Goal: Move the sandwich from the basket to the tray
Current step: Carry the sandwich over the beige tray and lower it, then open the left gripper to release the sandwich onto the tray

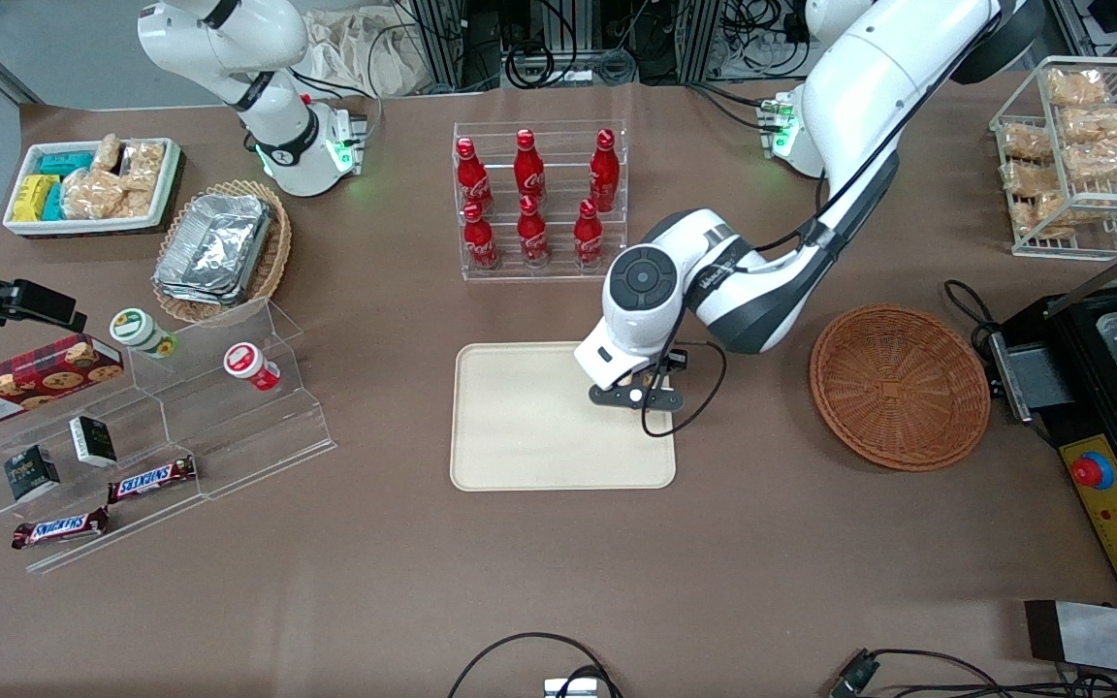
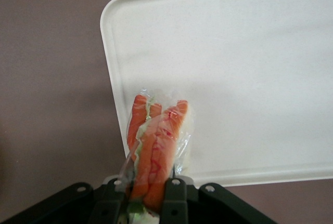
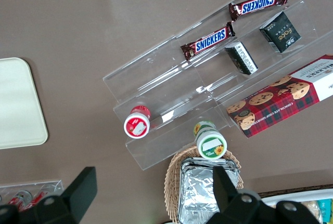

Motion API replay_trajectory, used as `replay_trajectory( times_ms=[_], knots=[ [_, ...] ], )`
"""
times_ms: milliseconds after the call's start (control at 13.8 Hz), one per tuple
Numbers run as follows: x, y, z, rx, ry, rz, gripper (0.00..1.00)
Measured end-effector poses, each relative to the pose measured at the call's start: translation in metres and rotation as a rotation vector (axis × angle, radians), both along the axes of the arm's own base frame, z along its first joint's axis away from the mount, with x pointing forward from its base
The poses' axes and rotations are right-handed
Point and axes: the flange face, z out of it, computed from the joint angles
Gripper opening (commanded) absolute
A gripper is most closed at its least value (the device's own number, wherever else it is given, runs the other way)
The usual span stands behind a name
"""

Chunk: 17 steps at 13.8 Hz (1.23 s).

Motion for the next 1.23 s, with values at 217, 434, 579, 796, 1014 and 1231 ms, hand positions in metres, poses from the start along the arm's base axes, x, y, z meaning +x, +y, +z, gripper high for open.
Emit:
replay_trajectory(
  times_ms=[217, 434, 579, 796, 1014, 1231],
  knots=[
    [0.003, -0.004, -0.014, 0.004, 0.006, -0.002, 0.22],
    [0.006, -0.009, -0.023, 0.006, 0.005, -0.004, 0.22],
    [0.01, -0.012, -0.029, 0.017, -0.011, 0.011, 0.22],
    [0.016, -0.019, -0.041, 0.018, -0.021, 0.022, 0.22],
    [0.017, -0.022, -0.049, 0.019, -0.015, 0.031, 0.22],
    [0.017, -0.021, -0.054, 0.035, -0.029, 0.043, 0.31]
  ],
)
